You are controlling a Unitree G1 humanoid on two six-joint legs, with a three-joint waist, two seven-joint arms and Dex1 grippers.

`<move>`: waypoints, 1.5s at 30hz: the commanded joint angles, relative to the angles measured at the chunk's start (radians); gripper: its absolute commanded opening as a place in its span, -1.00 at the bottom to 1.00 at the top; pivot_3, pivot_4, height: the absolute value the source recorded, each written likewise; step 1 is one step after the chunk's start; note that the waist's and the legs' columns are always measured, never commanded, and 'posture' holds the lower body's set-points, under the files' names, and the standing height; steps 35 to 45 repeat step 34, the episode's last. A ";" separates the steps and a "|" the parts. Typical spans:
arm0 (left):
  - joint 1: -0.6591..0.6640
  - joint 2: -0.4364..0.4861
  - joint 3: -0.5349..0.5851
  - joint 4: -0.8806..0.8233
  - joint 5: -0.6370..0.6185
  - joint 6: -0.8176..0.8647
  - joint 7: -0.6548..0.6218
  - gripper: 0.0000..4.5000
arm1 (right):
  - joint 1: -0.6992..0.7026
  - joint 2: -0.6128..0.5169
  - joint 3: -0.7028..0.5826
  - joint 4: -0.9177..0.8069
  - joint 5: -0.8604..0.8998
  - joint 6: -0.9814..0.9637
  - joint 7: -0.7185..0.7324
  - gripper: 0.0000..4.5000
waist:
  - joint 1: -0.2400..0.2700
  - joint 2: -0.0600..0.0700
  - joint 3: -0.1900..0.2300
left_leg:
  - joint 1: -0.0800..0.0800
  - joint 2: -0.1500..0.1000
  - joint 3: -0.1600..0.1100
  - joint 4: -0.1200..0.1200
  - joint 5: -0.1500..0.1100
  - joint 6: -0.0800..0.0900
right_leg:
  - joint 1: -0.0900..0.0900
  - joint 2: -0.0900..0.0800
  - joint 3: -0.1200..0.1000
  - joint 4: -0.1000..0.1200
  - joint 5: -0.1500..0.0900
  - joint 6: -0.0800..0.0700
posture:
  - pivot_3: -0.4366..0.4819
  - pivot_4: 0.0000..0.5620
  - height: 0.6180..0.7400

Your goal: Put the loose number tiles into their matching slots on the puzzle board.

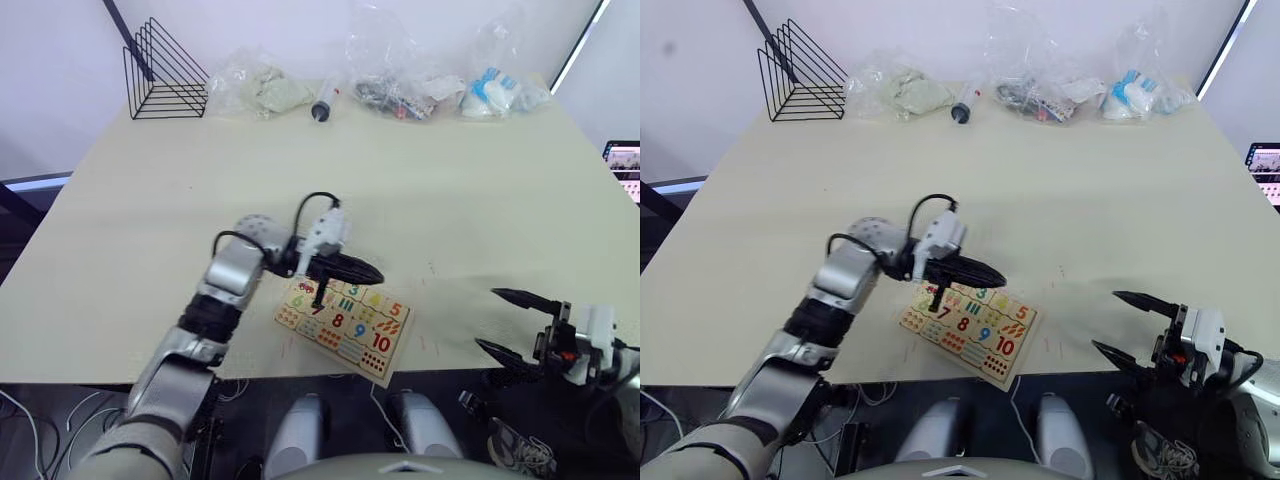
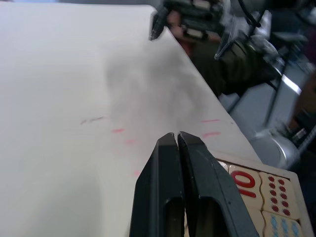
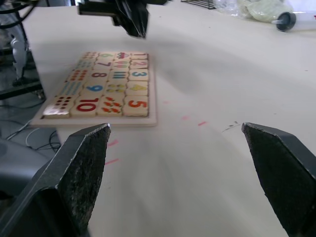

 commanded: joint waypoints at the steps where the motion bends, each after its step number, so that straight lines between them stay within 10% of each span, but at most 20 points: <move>1: 0.040 0.035 0.072 -0.065 -0.055 0.038 0.048 -0.95 | -0.013 -0.005 -0.013 0.006 0.005 0.001 -0.006 1.00 | 0.004 0.000 0.000 | 0.000 0.000 0.000 0.000 0.000 0.000 | 0.000 0.000 0.000 0.000 0.000 0.000 | -0.05 -0.47 1.00; 4: 0.137 0.092 0.186 -0.055 -0.081 0.035 0.117 -0.95 | -0.039 -0.010 -0.010 0.030 -0.007 0.007 -0.014 1.00 | 0.004 0.000 0.000 | 0.000 -0.001 0.000 0.000 0.000 0.000 | 0.000 -0.001 0.000 0.000 0.000 0.000 | -0.05 -0.47 1.00; 13: 0.431 0.181 0.426 -0.119 -0.116 -0.011 0.287 0.98 | -0.075 -0.040 -0.013 0.062 0.005 0.076 -0.012 1.00 | 0.006 0.000 0.000 | 0.002 0.001 -0.003 -0.003 0.000 0.000 | 0.000 -0.003 0.001 0.000 0.000 0.000 | -0.05 -0.47 1.00; 29: 0.836 0.168 0.672 -0.371 -0.130 0.011 0.587 0.99 | -0.063 -0.042 -0.089 0.149 -0.012 0.073 -0.070 1.00 | 0.012 0.000 0.000 | 0.002 0.003 -0.001 -0.003 0.000 0.000 | 0.000 -0.005 0.000 -0.001 0.000 0.000 | -0.05 -0.47 1.00; 45: 0.852 0.158 0.660 -0.373 -0.130 0.004 0.610 0.99 | -0.048 -0.027 -0.110 0.159 -0.021 0.050 -0.097 1.00 | 0.007 0.000 0.000 | 0.003 0.002 0.002 -0.004 0.000 0.000 | 0.000 -0.004 0.001 -0.002 0.000 0.000 | -0.05 -0.47 1.00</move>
